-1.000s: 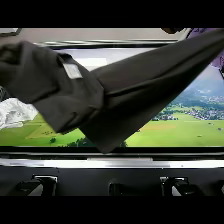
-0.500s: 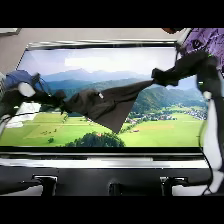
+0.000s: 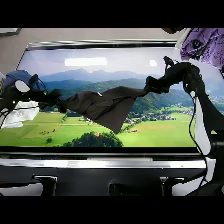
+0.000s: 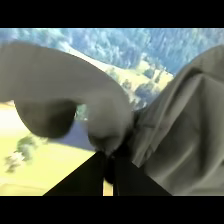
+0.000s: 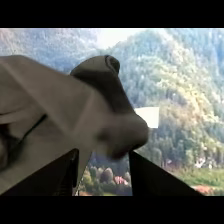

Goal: Fold the clothes and pants, and hang the long-sleeved shirts on hangers.

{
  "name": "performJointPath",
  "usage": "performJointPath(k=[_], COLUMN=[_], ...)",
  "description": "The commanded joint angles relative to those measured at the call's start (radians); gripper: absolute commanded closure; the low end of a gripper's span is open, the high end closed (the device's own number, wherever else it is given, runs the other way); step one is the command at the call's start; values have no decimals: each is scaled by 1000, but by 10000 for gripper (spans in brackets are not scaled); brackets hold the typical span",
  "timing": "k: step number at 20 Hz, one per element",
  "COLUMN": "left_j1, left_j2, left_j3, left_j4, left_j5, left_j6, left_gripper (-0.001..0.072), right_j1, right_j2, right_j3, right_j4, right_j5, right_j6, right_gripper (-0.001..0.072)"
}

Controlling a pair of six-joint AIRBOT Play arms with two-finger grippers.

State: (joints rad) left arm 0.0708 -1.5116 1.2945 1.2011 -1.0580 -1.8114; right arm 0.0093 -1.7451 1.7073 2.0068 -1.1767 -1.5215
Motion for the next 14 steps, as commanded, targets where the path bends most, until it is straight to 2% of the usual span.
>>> performJointPath(k=[1, 2, 5, 8, 10, 12, 14], left_j1=[51, 55, 54, 54, 54, 54, 54], left_j2=[36, 35, 35, 35, 35, 35, 35], left_j3=[20, 19, 19, 19, 19, 19, 19], left_j4=[-6, -6, -5, -5, -5, -5, -5], left_j5=[-90, -102, -105, -104, -104, -105, -105], left_j6=[61, 61, 61, 61, 61, 61, 61], left_gripper=[689, 689, 689, 689, 688, 688, 688], right_j1=[-40, -73, -199, -242, -190, -76, 67], right_j2=[84, 121, 264, 375, 412, 418, 415], right_j3=[1, -1, -109, -389, -589, -753, -847], right_j4=[-3, 3, 36, 148, 268, 352, 372], right_j5=[-145, -192, -210, -154, -65, 82, 245], right_j6=[-121, -150, -194, -196, -199, -200, -193], right_gripper=[349, 347, 341, 338, 262, 242, 245])
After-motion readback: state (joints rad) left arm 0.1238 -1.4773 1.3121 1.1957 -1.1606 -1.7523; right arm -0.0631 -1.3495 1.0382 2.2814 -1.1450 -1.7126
